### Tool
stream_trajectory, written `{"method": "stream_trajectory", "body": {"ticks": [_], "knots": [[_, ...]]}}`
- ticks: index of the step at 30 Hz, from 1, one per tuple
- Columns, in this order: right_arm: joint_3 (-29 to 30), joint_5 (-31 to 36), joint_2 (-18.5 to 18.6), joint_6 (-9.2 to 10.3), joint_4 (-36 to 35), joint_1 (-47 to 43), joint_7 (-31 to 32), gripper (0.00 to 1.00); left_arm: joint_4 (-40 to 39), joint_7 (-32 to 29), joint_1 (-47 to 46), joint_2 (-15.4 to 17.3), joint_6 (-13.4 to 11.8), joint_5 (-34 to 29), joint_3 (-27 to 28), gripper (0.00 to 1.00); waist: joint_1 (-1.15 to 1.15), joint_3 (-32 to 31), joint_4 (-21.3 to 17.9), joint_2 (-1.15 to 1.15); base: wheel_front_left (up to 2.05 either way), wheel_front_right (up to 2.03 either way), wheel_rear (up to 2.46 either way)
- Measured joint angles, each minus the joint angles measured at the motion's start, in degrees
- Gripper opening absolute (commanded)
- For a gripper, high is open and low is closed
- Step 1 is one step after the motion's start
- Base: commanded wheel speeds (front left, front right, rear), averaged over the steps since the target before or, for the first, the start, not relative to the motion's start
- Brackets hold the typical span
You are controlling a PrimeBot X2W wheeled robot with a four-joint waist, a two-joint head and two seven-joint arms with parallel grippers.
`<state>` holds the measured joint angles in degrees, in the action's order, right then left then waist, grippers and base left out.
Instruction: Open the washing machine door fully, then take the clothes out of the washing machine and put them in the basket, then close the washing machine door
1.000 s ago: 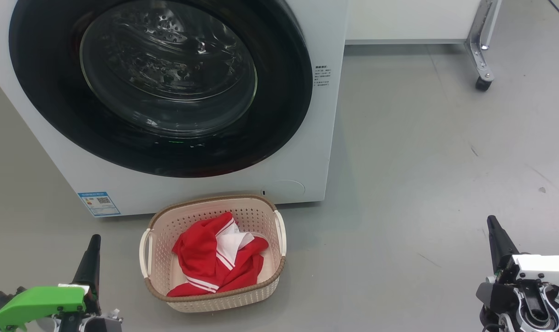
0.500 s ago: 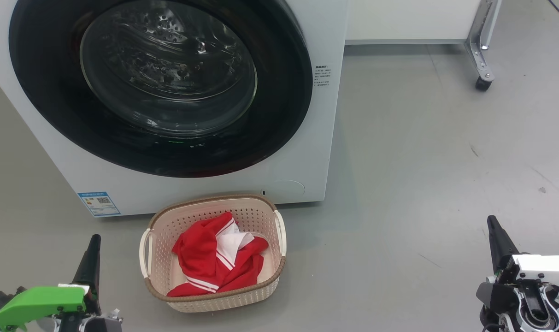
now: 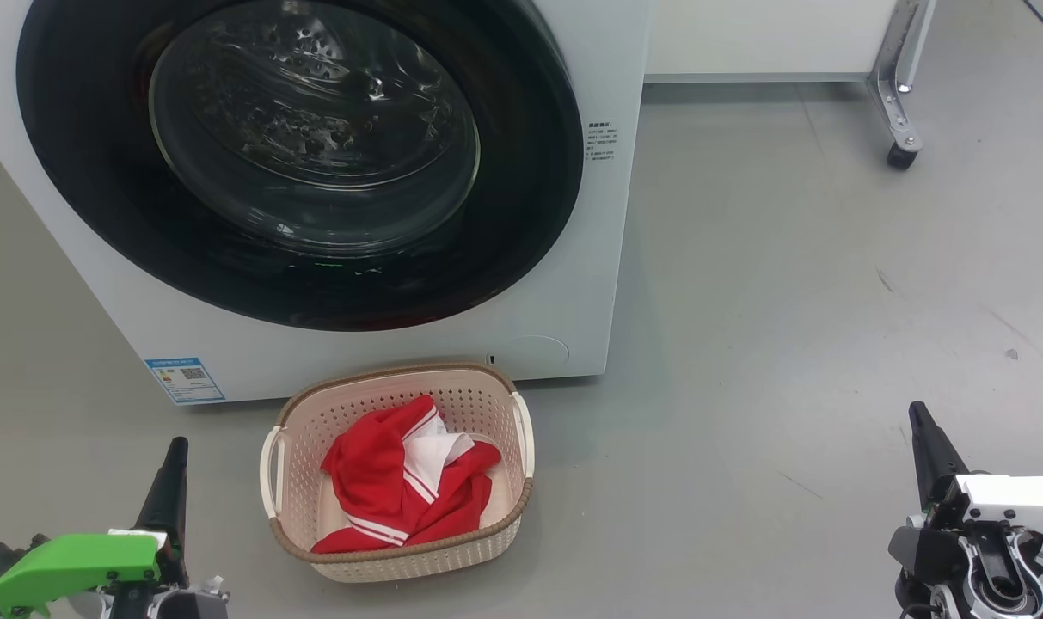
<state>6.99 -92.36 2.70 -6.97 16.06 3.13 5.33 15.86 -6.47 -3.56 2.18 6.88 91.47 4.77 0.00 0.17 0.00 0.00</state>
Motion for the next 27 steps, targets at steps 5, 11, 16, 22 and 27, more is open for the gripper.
{"method": "stream_trajectory", "body": {"ticks": [5,11,16,22,27], "knots": [[0.0,0.0,0.0,0.0,0.0,0.0,0.0,0.0,0.0,0.0,0.0,0.0,0.0,0.0,0.0,0.0,0.0,0.0,0.0,0.0,0.0,0.0,0.0],[0.0,0.0,0.0,0.0,0.0,0.0,0.3,0.0,0.0,0.0,0.0,0.0,0.0,0.0,0.0,0.0,0.0,0.0,0.0,0.0,0.0,0.0,0.0],[0.0,0.0,0.0,0.0,0.0,0.0,0.3,0.0,0.0,0.0,0.0,0.0,0.0,0.0,0.0,0.0,0.0,0.0,0.0,0.0,0.0,0.0,0.0],[0.0,0.0,0.0,0.0,0.0,0.0,0.3,0.0,0.0,0.0,0.0,0.0,0.0,0.0,0.0,0.0,0.0,0.0,0.0,0.0,0.0,0.0,0.0],[0.0,0.0,-0.1,0.0,0.0,0.0,0.3,0.0,0.0,0.0,0.0,0.0,0.0,0.0,0.0,0.0,0.0,0.0,0.0,0.0,0.0,0.0,0.0]]}}
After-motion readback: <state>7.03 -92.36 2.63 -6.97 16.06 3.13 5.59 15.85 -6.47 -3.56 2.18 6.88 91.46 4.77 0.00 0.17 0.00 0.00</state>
